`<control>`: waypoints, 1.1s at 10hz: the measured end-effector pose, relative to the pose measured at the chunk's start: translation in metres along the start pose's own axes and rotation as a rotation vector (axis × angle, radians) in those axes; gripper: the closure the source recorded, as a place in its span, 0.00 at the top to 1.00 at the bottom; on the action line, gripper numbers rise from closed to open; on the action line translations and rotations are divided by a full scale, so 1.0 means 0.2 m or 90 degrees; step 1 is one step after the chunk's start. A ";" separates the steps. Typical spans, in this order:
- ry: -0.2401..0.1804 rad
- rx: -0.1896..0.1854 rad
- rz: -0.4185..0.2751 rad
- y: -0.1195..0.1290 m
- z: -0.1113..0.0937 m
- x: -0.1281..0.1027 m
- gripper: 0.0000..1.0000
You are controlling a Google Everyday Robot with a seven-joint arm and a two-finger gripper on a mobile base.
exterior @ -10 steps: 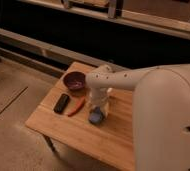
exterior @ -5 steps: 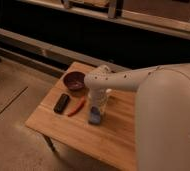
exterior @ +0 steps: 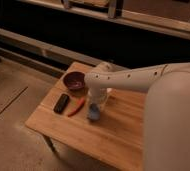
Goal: Place the white sponge in the ceramic bowl
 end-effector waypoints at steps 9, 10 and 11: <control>-0.151 -0.008 -0.031 0.14 -0.64 -0.19 0.00; -0.151 -0.008 -0.030 0.13 -0.63 -0.19 0.00; -0.152 -0.008 -0.031 0.13 -0.64 -0.19 0.00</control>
